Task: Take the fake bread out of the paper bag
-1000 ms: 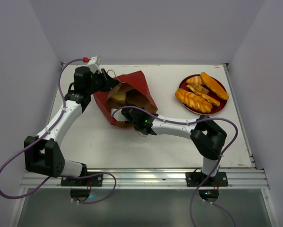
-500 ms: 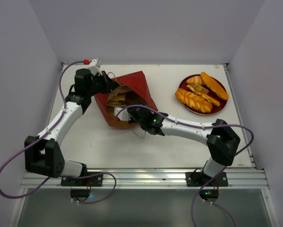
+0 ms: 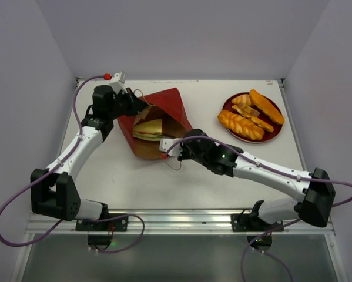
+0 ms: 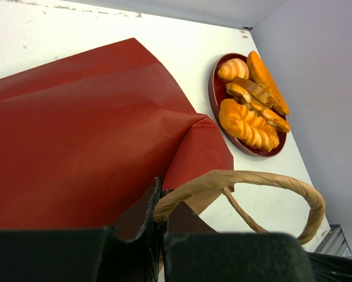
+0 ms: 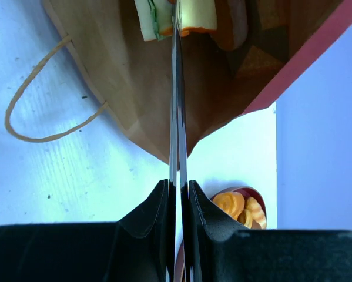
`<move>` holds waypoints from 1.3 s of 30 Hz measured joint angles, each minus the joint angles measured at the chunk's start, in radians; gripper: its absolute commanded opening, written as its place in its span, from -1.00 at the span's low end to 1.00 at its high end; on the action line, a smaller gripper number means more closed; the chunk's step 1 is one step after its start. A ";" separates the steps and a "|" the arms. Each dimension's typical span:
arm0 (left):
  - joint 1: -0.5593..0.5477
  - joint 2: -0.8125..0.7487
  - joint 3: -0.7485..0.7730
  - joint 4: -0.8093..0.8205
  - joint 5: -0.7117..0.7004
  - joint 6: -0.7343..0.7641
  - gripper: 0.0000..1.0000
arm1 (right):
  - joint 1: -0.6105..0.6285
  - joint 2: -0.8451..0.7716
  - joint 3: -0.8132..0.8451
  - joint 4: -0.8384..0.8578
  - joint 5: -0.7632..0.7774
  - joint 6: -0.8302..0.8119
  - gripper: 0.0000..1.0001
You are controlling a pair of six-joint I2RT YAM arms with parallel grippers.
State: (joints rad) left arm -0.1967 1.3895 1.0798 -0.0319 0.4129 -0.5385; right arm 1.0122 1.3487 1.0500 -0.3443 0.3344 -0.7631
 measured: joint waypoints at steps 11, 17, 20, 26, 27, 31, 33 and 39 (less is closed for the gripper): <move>0.000 0.000 0.000 0.000 0.000 0.000 -1.00 | -0.026 -0.166 -0.055 -0.130 -0.094 0.000 -1.00; 0.000 0.000 0.000 0.000 -0.001 0.000 -1.00 | -0.056 -0.280 -0.071 -0.264 -0.161 -0.005 -1.00; 0.000 0.000 0.000 -0.001 -0.001 0.000 -1.00 | -0.081 -0.347 -0.071 -0.332 -0.205 -0.008 -1.00; 0.000 0.000 0.000 -0.003 -0.012 0.000 -1.00 | -0.134 -0.484 -0.066 -0.485 -0.281 -0.014 -1.00; 0.000 0.000 0.000 -0.003 -0.015 0.000 -1.00 | -0.139 -0.502 -0.062 -0.505 -0.287 -0.014 -1.00; 0.000 0.005 0.005 -0.005 -0.025 0.000 -1.00 | -0.169 -0.567 -0.024 -0.578 -0.308 -0.014 -1.00; 0.000 0.010 0.010 -0.008 -0.028 0.000 -1.00 | -0.184 -0.592 0.003 -0.596 -0.311 -0.014 -1.00; 0.000 0.030 0.024 -0.014 -0.045 0.000 -1.00 | -0.211 -0.639 0.080 -0.621 -0.314 -0.013 -1.00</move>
State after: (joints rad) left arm -0.1967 1.4197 1.1042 -0.0463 0.3683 -0.5388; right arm 0.8017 0.7094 1.1305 -0.9653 0.0200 -0.7757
